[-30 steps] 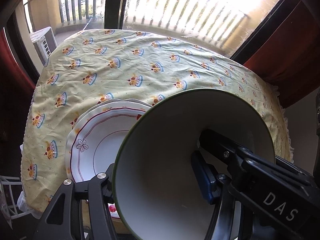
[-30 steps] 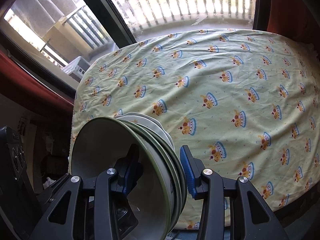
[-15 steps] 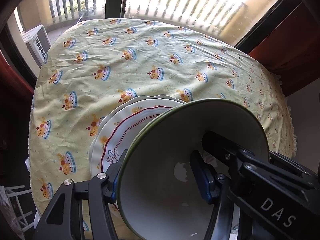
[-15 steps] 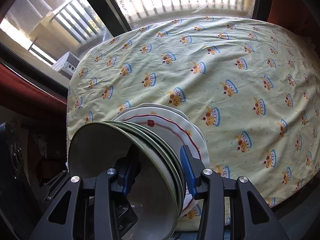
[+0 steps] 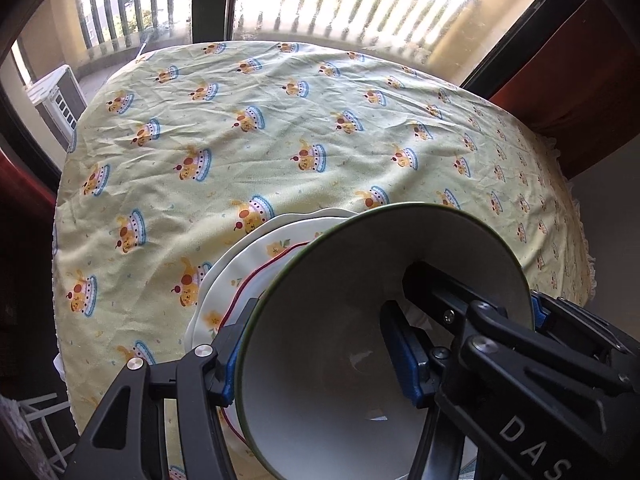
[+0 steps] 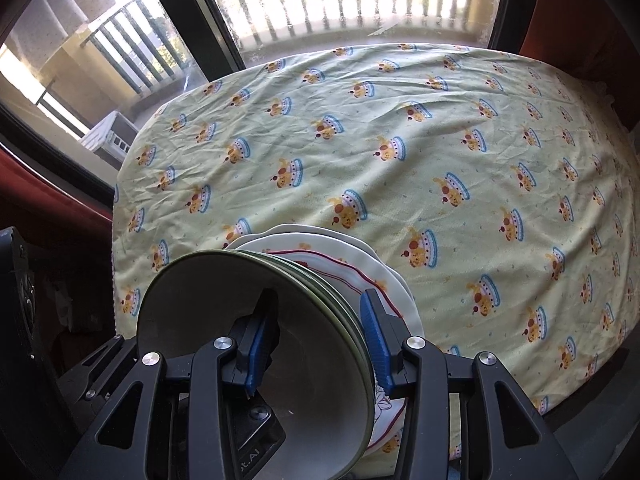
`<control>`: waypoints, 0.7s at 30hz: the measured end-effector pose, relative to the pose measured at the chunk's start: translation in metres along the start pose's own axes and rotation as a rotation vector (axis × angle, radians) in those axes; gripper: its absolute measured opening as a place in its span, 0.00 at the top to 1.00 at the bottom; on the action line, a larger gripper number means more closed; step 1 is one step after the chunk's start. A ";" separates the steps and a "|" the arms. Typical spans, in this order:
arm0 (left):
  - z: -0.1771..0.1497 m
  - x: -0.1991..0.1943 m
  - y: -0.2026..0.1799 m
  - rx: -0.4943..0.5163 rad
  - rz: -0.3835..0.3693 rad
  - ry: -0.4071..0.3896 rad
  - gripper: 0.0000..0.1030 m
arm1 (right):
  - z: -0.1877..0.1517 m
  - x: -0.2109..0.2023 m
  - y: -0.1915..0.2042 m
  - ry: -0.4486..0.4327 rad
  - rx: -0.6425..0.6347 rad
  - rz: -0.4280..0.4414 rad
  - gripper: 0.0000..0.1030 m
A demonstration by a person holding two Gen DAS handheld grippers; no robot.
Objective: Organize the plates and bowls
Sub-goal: 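Lower the nested bowls onto the center of the plate stack with both grippers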
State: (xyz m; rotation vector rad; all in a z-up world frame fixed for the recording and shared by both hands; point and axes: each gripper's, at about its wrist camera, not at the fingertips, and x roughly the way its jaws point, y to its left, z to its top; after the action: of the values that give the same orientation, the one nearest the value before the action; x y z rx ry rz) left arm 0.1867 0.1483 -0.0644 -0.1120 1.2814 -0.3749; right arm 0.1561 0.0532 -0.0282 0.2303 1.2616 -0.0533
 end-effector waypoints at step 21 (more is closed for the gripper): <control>0.001 0.015 0.003 0.056 -0.012 0.001 0.28 | 0.002 0.025 -0.006 0.025 0.071 0.019 0.50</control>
State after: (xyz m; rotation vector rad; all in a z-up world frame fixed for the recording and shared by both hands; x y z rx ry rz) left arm 0.1917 0.1460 -0.0791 -0.0719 1.2711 -0.4210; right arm 0.1645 0.0492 -0.0520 0.3053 1.2833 -0.0794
